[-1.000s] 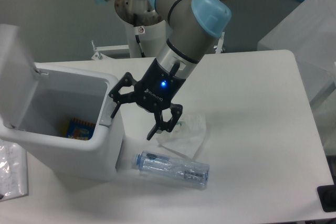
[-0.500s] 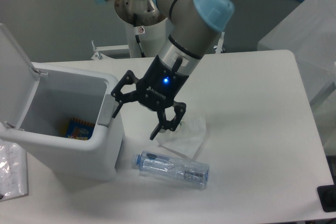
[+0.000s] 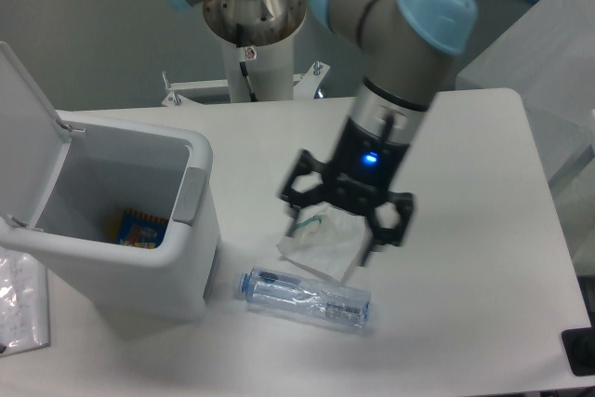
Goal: Open the trash can
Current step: 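Lift the gripper up and away from the opened trash can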
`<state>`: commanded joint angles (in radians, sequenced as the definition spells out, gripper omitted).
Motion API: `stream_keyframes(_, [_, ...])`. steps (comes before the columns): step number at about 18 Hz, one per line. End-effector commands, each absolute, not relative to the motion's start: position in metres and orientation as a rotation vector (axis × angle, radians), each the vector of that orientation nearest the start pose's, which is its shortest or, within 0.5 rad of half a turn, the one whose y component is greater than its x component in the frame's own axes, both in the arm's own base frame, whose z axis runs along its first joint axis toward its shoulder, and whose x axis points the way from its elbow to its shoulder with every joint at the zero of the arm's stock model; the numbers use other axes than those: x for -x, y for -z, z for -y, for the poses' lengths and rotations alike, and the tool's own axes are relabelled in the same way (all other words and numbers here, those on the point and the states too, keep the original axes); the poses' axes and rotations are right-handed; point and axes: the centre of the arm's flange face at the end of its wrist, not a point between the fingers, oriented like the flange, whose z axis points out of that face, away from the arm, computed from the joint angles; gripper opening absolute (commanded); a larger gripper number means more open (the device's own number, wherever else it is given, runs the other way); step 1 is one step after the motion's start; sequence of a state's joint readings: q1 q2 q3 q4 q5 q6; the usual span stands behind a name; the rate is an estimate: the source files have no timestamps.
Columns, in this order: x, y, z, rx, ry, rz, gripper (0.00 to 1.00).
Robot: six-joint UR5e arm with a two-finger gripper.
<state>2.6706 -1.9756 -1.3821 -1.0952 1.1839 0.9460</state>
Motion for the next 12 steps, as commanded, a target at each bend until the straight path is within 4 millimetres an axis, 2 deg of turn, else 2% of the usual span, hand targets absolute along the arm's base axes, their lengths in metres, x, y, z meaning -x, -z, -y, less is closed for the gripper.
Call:
stream_keyframes(2, [0.541,-0.384,-0.445,2.751,-0.074,0.069,1.00])
stream_keyframes(5, [0.563,-0.329,-0.438,2.860,-0.068,-0.144,1.00])
stream_keyframes(6, [0.572,-0.317,-0.430,2.885,-0.066,-0.210,1.00])
stream_keyframes(8, [0.578,-0.318,-0.426,2.900,-0.080,-0.297,1.00])
stream_keyframes(10, [0.578,-0.318,-0.426,2.917,-0.044,-0.298,1.00])
stream_keyframes(12, [0.581,-0.309,-0.429,2.939,-0.031,-0.302,1.00])
